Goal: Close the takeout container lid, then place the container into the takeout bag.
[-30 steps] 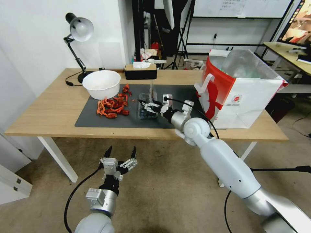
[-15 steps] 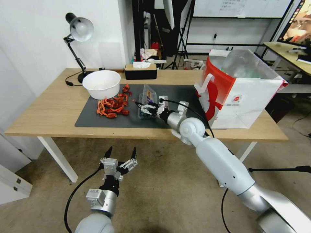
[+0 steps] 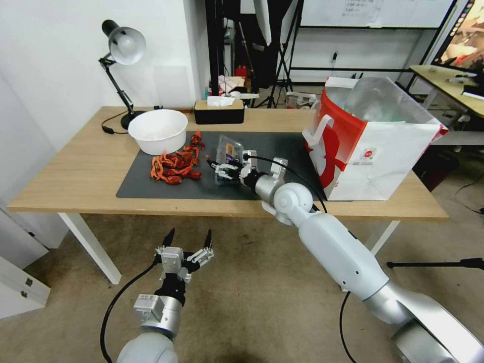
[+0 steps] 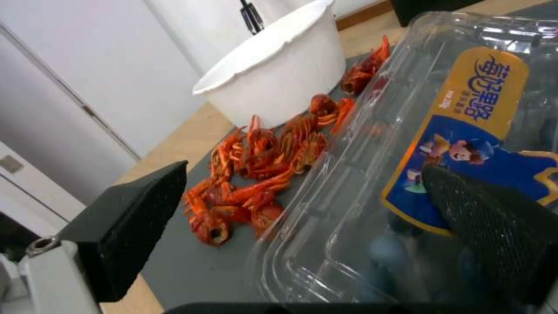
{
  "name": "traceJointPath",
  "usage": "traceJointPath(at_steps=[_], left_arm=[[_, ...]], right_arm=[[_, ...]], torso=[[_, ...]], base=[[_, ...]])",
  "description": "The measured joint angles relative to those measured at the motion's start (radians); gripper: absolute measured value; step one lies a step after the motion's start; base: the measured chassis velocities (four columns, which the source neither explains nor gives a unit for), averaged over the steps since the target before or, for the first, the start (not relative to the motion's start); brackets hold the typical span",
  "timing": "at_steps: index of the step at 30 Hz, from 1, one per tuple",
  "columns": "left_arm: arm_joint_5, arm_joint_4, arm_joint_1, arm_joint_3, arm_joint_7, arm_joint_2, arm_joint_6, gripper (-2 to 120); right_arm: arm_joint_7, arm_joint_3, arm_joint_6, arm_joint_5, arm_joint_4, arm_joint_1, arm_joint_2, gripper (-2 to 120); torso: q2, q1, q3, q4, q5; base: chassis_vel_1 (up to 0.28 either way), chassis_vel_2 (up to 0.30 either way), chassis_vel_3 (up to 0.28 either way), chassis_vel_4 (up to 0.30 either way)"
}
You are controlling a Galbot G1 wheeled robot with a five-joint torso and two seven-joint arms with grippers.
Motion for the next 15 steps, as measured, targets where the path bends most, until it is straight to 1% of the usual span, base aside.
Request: traceJointPath(at_steps=[5,13,15], left_arm=[[-0.001,0.003,0.001,-0.001,0.000,0.001,-0.004,100],[-0.001,0.006,0.000,0.001,0.000,0.001,-0.006,100],[-0.001,0.006,0.000,0.001,0.000,0.001,-0.006,100]], right_arm=[[0.024,-0.006,0.001,-0.021,-0.007,0.007,0.010,100],[0.074,-0.014,0.045,-0.044,-0.024,0.013,0.029,100],[0.091,-0.016,0.059,-0.054,-0.033,0.015,0.040,97]], torso=[[0.000,0.000,0.000,0.0000,0.0000],[0.000,0.000,0.000,0.0000,0.0000],[0.000,0.000,0.000,0.0000,0.0000]], base=[[0.000,0.000,0.000,0.000],[0.000,0.000,0.000,0.000],[0.000,0.000,0.000,0.000]])
